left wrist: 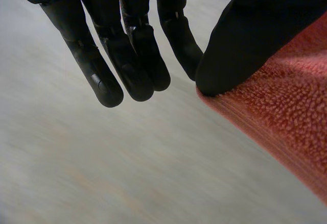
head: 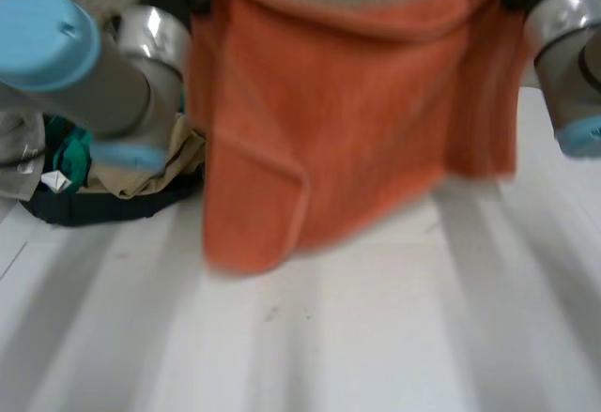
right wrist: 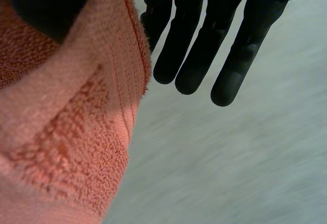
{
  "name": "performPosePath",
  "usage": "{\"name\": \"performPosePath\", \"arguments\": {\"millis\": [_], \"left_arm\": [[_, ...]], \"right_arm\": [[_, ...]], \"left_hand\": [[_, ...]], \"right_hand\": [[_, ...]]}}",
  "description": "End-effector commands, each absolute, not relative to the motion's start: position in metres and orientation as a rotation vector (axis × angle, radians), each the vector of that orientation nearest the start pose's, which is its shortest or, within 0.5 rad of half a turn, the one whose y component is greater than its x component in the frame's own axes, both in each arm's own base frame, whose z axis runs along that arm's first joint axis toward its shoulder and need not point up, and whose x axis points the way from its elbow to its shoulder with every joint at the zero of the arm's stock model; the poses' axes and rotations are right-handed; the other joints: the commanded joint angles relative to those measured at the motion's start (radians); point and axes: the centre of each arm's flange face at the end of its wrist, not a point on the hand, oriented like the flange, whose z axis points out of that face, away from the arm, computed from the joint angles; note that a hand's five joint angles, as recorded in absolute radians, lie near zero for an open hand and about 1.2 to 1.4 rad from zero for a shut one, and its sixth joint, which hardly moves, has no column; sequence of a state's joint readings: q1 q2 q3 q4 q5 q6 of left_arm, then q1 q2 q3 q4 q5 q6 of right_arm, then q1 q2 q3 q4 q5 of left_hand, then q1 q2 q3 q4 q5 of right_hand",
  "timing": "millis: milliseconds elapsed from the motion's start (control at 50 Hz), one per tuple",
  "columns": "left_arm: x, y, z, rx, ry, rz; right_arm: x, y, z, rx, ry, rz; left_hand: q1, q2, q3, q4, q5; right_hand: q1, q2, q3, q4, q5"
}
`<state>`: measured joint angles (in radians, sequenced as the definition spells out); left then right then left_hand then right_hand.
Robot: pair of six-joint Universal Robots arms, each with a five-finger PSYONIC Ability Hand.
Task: Fold the laundry.
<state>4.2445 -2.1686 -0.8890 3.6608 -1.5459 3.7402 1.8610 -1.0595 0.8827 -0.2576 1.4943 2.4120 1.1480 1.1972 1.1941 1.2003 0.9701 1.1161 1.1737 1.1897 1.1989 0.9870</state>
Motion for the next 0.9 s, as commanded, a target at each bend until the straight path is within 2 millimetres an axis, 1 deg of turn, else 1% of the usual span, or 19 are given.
{"name": "performPosePath", "arguments": {"millis": [20, 40, 120, 140, 200, 220, 280, 300, 360, 380, 440, 460, 540, 660, 680, 700, 740, 780, 900], "left_arm": [[-0.308, -0.348, 0.425, 0.52, 0.864, -2.816], [-0.308, -0.346, 0.423, 0.535, 0.886, -2.809], [-0.308, -0.342, 0.384, 0.644, 1.069, -2.733], [-0.308, -0.34, 0.362, 0.694, 1.157, -2.69], [-0.305, -0.335, 0.335, 0.757, 1.271, -2.624], [-0.303, -0.329, 0.316, 0.8, 1.345, -2.579], [-0.301, -0.32, 0.283, 0.874, 1.466, -2.499], [-0.299, -0.313, 0.264, 0.922, 1.533, -2.451], [-0.296, -0.303, 0.233, 0.984, 1.631, -2.372], [-0.295, -0.297, 0.219, 1.015, 1.675, -2.335], [-0.295, -0.288, 0.197, 1.068, 1.749, -2.271], [-0.296, -0.283, 0.183, 1.096, 1.794, -2.23], [-0.294, -0.269, 0.154, 1.169, 1.893, -2.13], [-0.287, -0.253, 0.143, 1.224, 2.0, -2.025], [-0.286, -0.252, 0.144, 1.226, 2.007, -2.015], [-0.283, -0.252, 0.15, 1.218, 2.009, -2.016], [-0.279, -0.252, 0.159, 1.201, 2.004, -2.023], [-0.272, -0.257, 0.171, 1.16, 2.002, -2.034], [-0.246, -0.283, 0.19, 1.081, 2.005, -2.093]], "right_arm": [[0.258, -0.383, 0.407, -0.825, 1.264, -3.139], [0.258, -0.382, 0.404, -0.84, 1.29, -3.12], [0.257, -0.378, 0.386, -0.912, 1.423, -3.019], [0.257, -0.376, 0.374, -0.953, 1.494, -2.961], [0.255, -0.375, 0.352, -1.01, 1.617, -2.861], [0.253, -0.373, 0.336, -1.051, 1.697, -2.788], [0.251, -0.368, 0.306, -1.114, 1.835, -2.643], [0.249, -0.364, 0.286, -1.149, 1.926, -2.541], [0.243, -0.359, 0.255, -1.179, 2.053, -2.393], [0.238, -0.355, 0.237, -1.183, 2.121, -2.306], [0.233, -0.35, 0.214, -1.173, 2.202, -2.189], [0.232, -0.345, 0.2, -1.164, 2.238, -2.121], [0.225, -0.339, 0.183, -1.121, 2.31, -2.028], [0.199, -0.343, 0.174, -1.06, 2.421, -1.984], [0.196, -0.344, 0.173, -1.055, 2.431, -1.979], [0.193, -0.343, 0.171, -1.05, 2.451, -1.959], [0.19, -0.343, 0.17, -1.045, 2.467, -1.941], [0.184, -0.343, 0.167, -1.035, 2.492, -1.912], [0.172, -0.346, 0.162, -1.026, 2.483, -1.87]], "left_hand": [[0.248, 0.199, 0.202, 0.196, 0.252], [0.248, 0.199, 0.202, 0.196, 0.252], [0.248, 0.199, 0.202, 0.196, 0.252], [0.248, 0.199, 0.202, 0.196, 0.252], [0.248, 0.199, 0.202, 0.196, 0.252], [0.248, 0.199, 0.202, 0.196, 0.252], [0.248, 0.199, 0.202, 0.196, 0.252], [0.248, 0.199, 0.202, 0.196, 0.252], [0.248, 0.199, 0.202, 0.196, 0.252], [0.248, 0.199, 0.202, 0.196, 0.252], [0.248, 0.199, 0.202, 0.196, 0.252], [0.248, 0.199, 0.202, 0.196, 0.252], [0.248, 0.199, 0.202, 0.196, 0.252], [0.214, 0.165, 0.168, 0.161, 0.217], [0.129, 0.08, 0.083, 0.077, 0.132], [-0.119, -0.168, -0.165, -0.171, -0.115], [-0.443, -0.492, -0.489, -0.495, -0.439], [-0.664, -0.713, -0.71, -0.716, -0.66], [-0.808, -0.857, -0.854, -0.86, -0.805]], "right_hand": [[0.28, 0.223, 0.207, 0.197, 0.235], [0.28, 0.223, 0.207, 0.197, 0.235], [0.28, 0.223, 0.207, 0.197, 0.235], [0.28, 0.223, 0.207, 0.197, 0.235], [0.28, 0.223, 0.207, 0.197, 0.235], [0.28, 0.223, 0.207, 0.197, 0.235], [0.28, 0.223, 0.207, 0.197, 0.235], [0.28, 0.223, 0.207, 0.197, 0.235], [0.28, 0.223, 0.207, 0.197, 0.235], [0.28, 0.223, 0.207, 0.197, 0.235], [0.28, 0.223, 0.207, 0.197, 0.235], [0.28, 0.223, 0.207, 0.197, 0.235], [0.28, 0.223, 0.207, 0.197, 0.235], [0.28, 0.223, 0.207, 0.197, 0.235], [0.28, 0.223, 0.207, 0.197, 0.235], [0.28, 0.223, 0.207, 0.197, 0.235], [0.28, 0.223, 0.207, 0.197, 0.235], [0.28, 0.223, 0.207, 0.197, 0.235], [0.28, 0.223, 0.207, 0.197, 0.235]]}}
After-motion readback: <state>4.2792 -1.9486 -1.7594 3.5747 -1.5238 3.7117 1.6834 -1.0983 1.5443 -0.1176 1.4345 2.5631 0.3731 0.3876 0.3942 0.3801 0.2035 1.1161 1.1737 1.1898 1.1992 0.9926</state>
